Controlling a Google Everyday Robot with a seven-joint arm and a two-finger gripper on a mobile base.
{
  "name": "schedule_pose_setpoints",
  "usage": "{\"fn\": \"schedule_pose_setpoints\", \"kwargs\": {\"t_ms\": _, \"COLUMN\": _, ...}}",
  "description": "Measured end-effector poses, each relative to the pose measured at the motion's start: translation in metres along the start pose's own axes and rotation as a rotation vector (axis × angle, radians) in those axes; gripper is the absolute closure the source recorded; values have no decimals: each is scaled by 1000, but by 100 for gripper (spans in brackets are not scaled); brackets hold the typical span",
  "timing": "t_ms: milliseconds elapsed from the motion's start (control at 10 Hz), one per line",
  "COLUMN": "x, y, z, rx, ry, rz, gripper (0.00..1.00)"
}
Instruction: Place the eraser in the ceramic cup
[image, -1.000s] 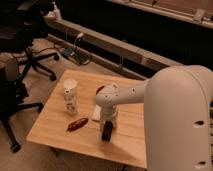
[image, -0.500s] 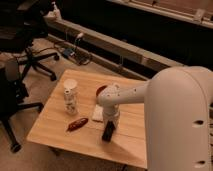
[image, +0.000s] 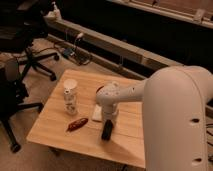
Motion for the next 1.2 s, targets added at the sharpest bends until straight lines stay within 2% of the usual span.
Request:
{"fn": "schedule_pose_setpoints", "kwargs": {"t_ms": 100, "x": -3, "y": 5, "z": -8, "rx": -10, "ry": -14, "rz": -8, "gripper": 100}}
{"fn": "schedule_pose_setpoints", "kwargs": {"t_ms": 400, "x": -20, "y": 34, "z": -59, "rx": -63, "ry": -119, "rz": -56, "gripper": 100}}
{"fn": "schedule_pose_setpoints", "kwargs": {"t_ms": 600, "x": -33, "y": 56, "z": -116, "rx": -83, "ry": -232, "rz": -97, "gripper": 100}}
{"fn": "schedule_pose_setpoints", "kwargs": {"t_ms": 700, "x": -38, "y": 62, "z": -139, "rx": -86, "ry": -274, "rz": -114, "gripper": 100}}
{"fn": "schedule_pose_setpoints", "kwargs": {"t_ms": 900, "x": -51, "y": 85, "z": -200, "rx": -93, "ry": -381, "rz": -169, "gripper": 100}}
{"fn": "schedule_pose_setpoints", "kwargs": {"t_ms": 1000, "x": -59, "y": 96, "z": -228, "rx": -92, "ry": -430, "rz": -194, "gripper": 100}}
{"fn": "schedule_pose_setpoints", "kwargs": {"t_ms": 1200, "x": -88, "y": 107, "z": -276, "rx": -64, "ry": -523, "rz": -218, "gripper": 100}}
